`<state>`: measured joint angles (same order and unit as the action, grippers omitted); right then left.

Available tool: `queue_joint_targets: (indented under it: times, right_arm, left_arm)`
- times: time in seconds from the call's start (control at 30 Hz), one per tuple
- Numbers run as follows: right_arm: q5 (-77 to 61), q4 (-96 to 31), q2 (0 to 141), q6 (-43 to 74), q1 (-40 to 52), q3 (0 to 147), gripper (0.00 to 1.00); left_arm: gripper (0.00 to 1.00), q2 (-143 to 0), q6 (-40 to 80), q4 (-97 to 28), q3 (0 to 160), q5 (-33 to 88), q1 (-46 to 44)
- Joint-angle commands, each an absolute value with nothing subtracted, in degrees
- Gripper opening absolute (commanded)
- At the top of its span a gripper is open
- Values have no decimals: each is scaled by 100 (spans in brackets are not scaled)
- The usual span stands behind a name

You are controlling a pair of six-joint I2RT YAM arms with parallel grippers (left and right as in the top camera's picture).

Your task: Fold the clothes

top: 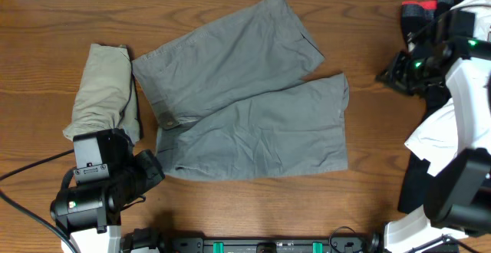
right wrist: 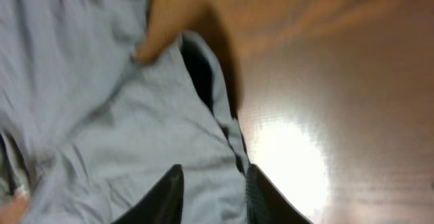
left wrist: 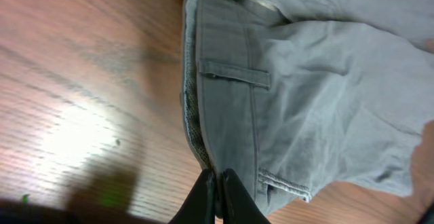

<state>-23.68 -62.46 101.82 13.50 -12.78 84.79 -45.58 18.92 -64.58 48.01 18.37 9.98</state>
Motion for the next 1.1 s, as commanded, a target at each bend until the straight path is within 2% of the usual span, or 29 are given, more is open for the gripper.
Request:
queue_joint_targets:
  times: [0.0, 0.2, 0.43, 0.7, 0.9, 1.07]
  right_arm:
    - [-2641, -6595, 10125, 840, -1186, 8342, 34]
    - [-2550, -7177, 10125, 563, -788, 7489, 41]
    - [-2589, -6650, 10125, 904, -231, 5990, 43]
    - [-1863, -6418, 10114, 1540, -91, 5419, 45]
    - [-1874, -6038, 10114, 1806, -30, 4925, 44]
    - [-1911, -5640, 10099, 1953, -32, 4840, 32]
  left_arm:
    - [6, -4512, 1737, -6495, 4812, 1546, 1015]
    - [6, -4523, 1739, -6375, 4807, 1535, 1015]
    - [6, -4523, 1737, -6353, 4807, 1535, 1013]
    - [6, -4523, 1737, -6294, 4807, 1535, 1015]
    - [6, -4523, 1737, -6287, 4807, 1535, 1015]
    - [6, -4523, 1737, -6263, 4807, 1538, 1015]
